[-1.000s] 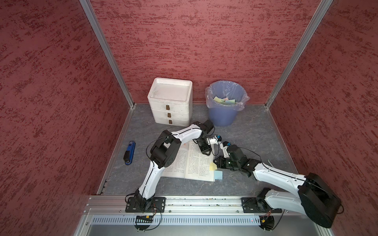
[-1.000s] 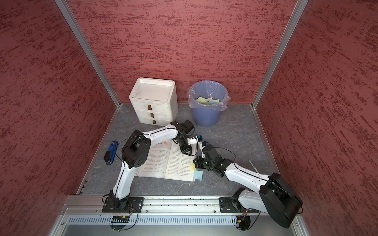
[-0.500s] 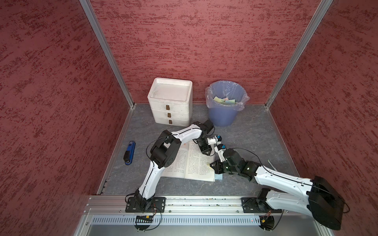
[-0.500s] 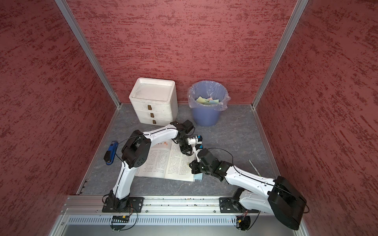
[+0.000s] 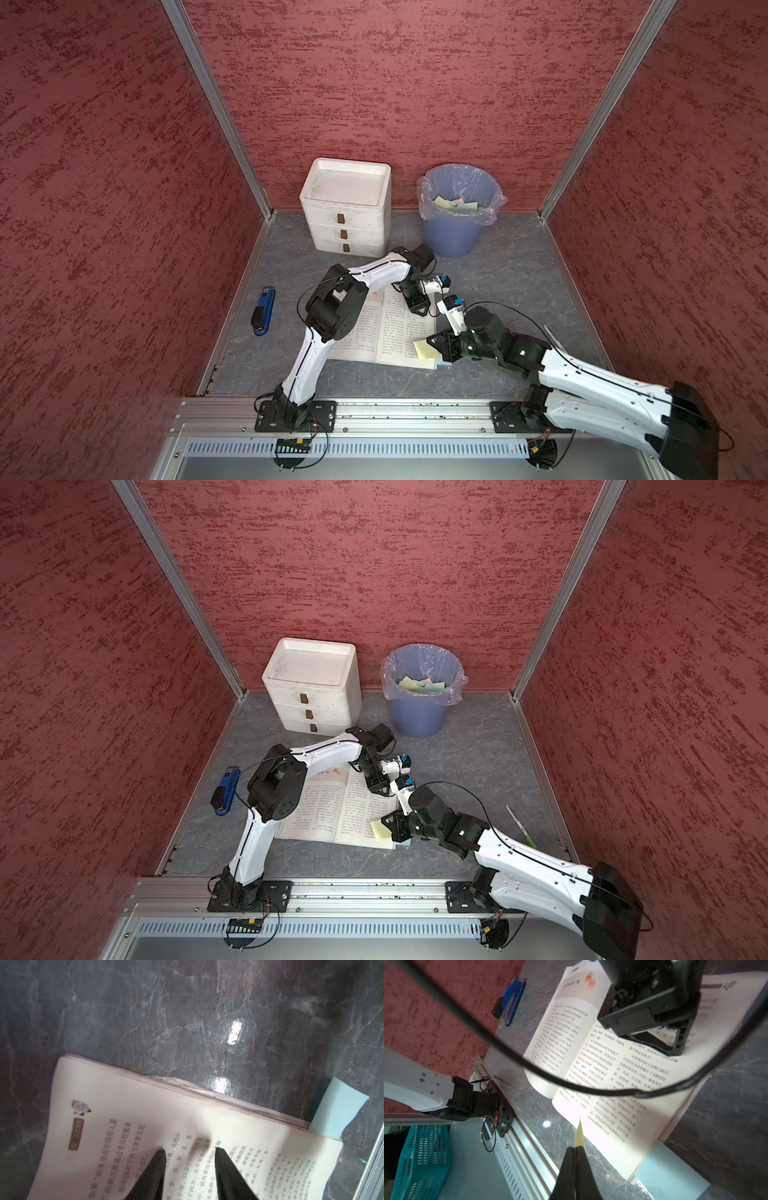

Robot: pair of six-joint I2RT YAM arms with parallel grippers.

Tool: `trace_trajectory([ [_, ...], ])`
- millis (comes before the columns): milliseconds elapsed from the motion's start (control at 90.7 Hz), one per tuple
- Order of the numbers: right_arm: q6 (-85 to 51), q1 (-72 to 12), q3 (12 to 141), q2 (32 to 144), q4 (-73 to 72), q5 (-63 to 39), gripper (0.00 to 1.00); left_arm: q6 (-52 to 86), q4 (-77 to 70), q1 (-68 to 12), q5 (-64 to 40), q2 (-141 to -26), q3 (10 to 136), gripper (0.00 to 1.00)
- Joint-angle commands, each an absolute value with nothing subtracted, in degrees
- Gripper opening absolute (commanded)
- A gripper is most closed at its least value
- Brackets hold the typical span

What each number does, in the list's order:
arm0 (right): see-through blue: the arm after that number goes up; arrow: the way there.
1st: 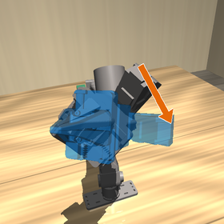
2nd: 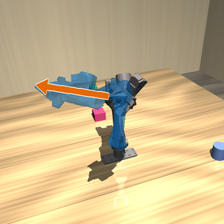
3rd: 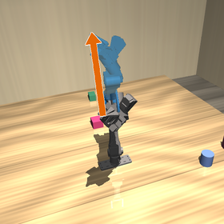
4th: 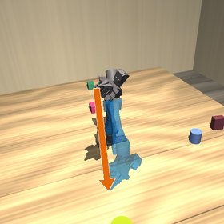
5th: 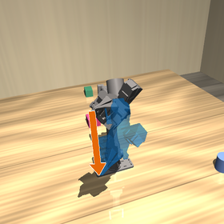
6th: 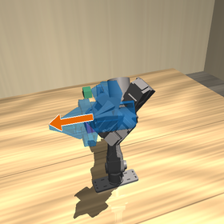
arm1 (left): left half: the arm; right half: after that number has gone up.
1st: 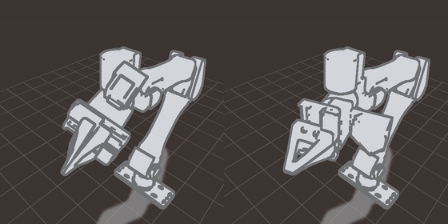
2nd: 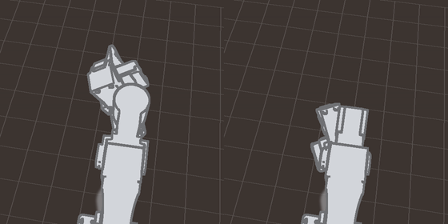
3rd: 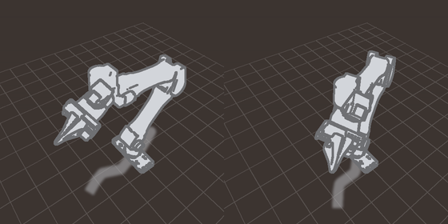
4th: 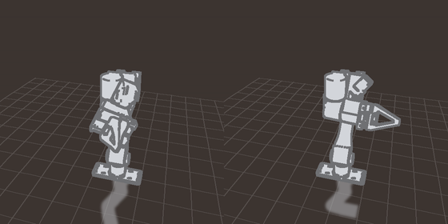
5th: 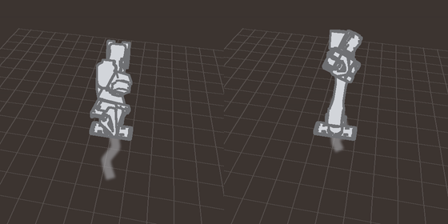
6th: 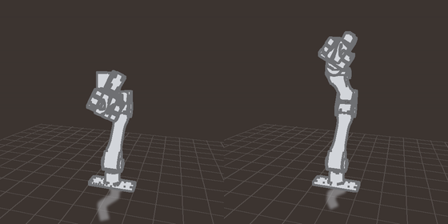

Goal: Peel off the used sticky note
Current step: Tear off the note from the book, then place the note in the trash bin.

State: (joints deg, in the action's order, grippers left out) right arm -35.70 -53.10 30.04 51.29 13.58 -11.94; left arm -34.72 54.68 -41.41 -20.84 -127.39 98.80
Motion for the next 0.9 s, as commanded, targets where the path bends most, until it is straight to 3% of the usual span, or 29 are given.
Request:
trace_trajectory([
  [0, -34.5, -53.5, 35.0, 45.9, 20.7, -9.3, 0.00, -34.7, 56.4, -40.4, -22.3, -127.4, 98.8, 0.42],
  [242, -32.1, -51.3, 50.9, 42.8, 37.9, 3.2, 0.00, -36.1, 59.9, -36.8, -23.9, -118.5, 96.8, 0.45],
  [375, -28.6, -45.8, 62.1, 45.7, 42.1, 6.1, 0.00, -38.1, 60.5, -33.4, -25.1, -111.0, 90.7, 0.53],
  [738, -24.5, -23.2, 94.1, 74.1, 43.3, -1.2, 0.00, -46.4, 58.6, -18.9, -26.5, -93.7, 69.6, 0.67],
  [893, -25.2, -19.2, 105.6, 87.1, 40.5, -0.1, 0.00, -50.5, 58.3, -13.3, -31.6, -88.8, 62.1, 0.83],
])
